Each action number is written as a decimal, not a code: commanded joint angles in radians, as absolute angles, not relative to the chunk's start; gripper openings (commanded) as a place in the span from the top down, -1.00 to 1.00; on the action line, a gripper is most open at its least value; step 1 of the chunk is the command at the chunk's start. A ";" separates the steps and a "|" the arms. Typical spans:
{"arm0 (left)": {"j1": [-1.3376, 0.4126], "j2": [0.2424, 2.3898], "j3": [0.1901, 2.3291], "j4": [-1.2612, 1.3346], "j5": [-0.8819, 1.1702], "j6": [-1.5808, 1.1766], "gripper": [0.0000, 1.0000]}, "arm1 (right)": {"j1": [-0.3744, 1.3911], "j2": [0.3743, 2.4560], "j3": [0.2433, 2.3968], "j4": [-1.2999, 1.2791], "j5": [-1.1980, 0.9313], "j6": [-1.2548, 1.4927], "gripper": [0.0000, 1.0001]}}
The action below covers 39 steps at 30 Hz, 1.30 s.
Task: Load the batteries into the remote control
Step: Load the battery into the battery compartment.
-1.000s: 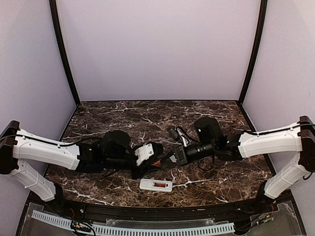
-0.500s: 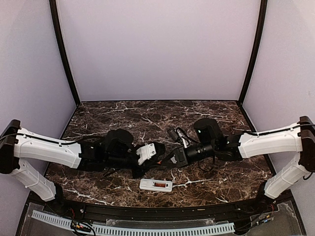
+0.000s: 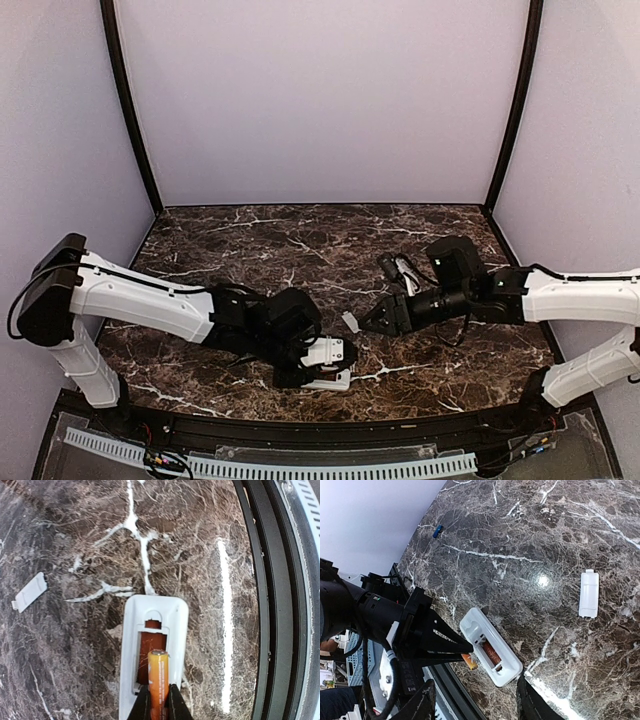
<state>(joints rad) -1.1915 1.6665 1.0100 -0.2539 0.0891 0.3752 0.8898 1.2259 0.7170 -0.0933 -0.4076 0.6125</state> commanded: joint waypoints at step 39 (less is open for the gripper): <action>-1.215 1.844 1.221 -0.499 0.044 0.395 0.59 | 0.884 1.207 0.675 -0.100 -0.380 0.562 -0.08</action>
